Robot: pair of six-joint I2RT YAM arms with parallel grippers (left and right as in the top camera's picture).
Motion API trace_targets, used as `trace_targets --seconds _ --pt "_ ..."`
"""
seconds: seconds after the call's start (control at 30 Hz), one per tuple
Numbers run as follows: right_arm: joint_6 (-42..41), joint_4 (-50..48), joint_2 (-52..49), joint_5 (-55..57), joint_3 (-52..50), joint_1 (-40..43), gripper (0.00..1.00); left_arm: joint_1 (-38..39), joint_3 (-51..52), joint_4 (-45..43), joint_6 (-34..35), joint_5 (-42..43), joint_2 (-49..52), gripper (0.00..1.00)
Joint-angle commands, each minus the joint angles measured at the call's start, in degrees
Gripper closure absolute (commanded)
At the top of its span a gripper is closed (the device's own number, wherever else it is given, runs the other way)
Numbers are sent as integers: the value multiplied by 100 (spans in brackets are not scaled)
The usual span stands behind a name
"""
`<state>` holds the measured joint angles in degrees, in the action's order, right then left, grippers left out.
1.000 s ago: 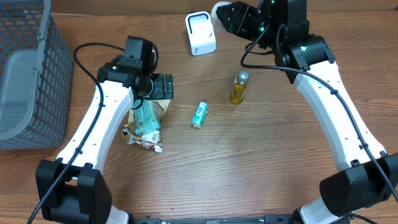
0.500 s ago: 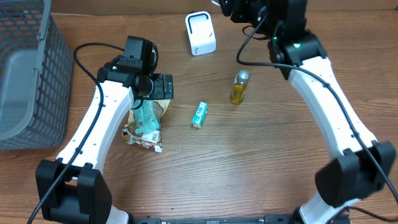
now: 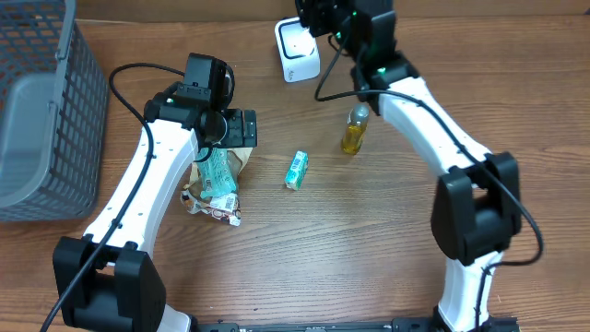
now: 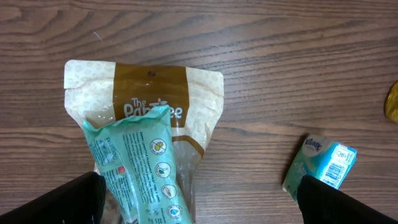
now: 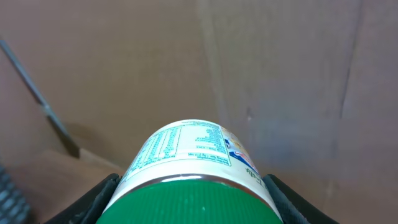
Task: Scan the item barcode
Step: 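Hold the jar's label in front of the white scanner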
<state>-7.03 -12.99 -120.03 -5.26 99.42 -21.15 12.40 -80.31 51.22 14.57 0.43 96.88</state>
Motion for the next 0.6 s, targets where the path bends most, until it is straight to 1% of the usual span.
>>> trace_targets --seconds 0.0,0.2,0.57 --pt "166 -509 -352 658 190 -133 96 37 -118 -9 -85 24 11 0" --pt "706 -1091 -767 673 190 -122 96 37 -118 -9 -85 24 11 0" --pt "708 -1130 -1008 673 190 -199 96 37 -118 -7 -85 24 11 0"
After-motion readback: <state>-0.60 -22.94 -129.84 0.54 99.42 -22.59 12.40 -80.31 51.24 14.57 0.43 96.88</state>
